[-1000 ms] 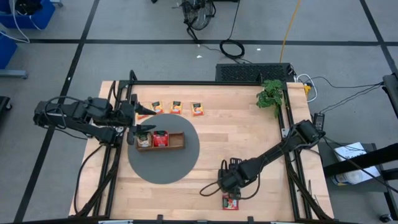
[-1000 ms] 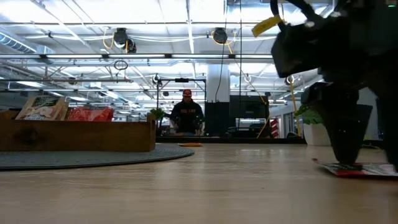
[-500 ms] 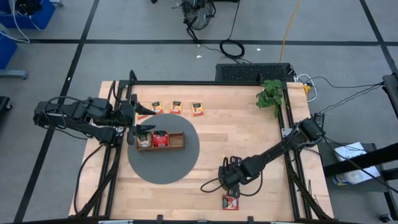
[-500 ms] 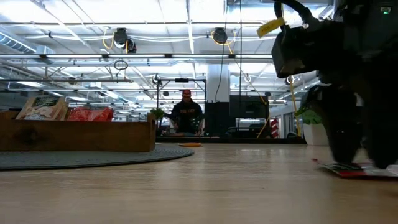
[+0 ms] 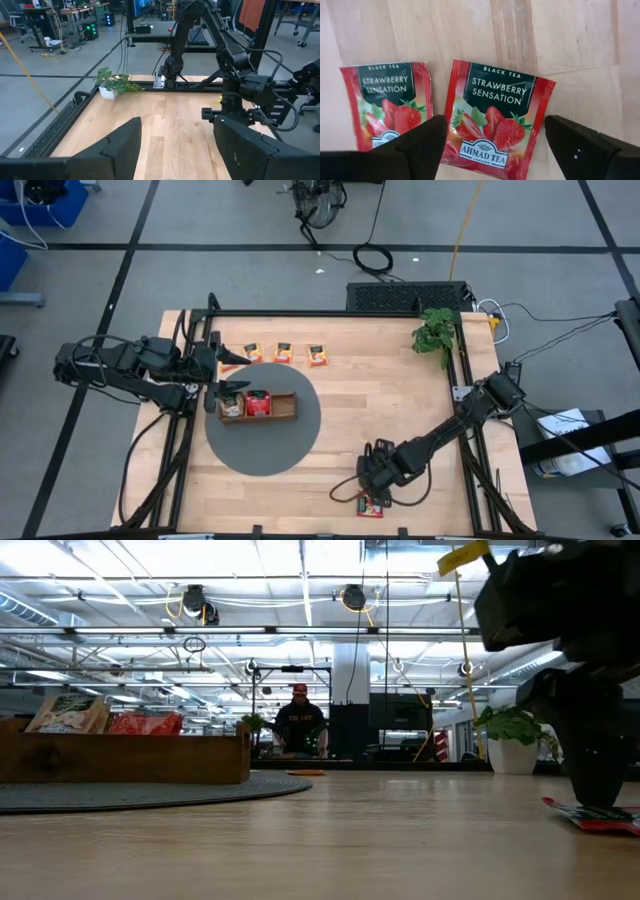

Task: Pick & Place Tea
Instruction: Put the red tea bag into the middle section of the wooden organizer

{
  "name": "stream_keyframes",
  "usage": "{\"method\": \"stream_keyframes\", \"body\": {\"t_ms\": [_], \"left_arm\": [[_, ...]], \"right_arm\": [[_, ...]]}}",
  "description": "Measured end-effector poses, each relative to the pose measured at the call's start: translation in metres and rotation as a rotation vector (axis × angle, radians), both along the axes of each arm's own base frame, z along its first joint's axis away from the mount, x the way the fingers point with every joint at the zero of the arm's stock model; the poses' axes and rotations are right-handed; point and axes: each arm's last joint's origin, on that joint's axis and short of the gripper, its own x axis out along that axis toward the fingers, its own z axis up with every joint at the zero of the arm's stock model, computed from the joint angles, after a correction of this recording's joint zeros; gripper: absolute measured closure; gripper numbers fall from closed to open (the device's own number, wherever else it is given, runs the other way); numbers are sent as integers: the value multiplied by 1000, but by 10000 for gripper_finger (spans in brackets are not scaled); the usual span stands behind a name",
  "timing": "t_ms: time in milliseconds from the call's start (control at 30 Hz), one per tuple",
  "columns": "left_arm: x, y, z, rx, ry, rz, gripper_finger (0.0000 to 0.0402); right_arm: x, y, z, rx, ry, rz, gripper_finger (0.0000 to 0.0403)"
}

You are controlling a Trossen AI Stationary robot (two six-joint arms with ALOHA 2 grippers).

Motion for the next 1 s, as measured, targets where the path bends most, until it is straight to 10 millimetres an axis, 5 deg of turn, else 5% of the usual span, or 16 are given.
{"method": "stream_keyframes", "body": {"t_ms": [533,1000], "left_arm": [[0,0,0,0,0,0,153],[0,0,0,0,0,0,153]], "right_arm": [[-2,-7,-8,-126,-13,-12,97],[-4,-11,-9,-140,10,43,301]]}}
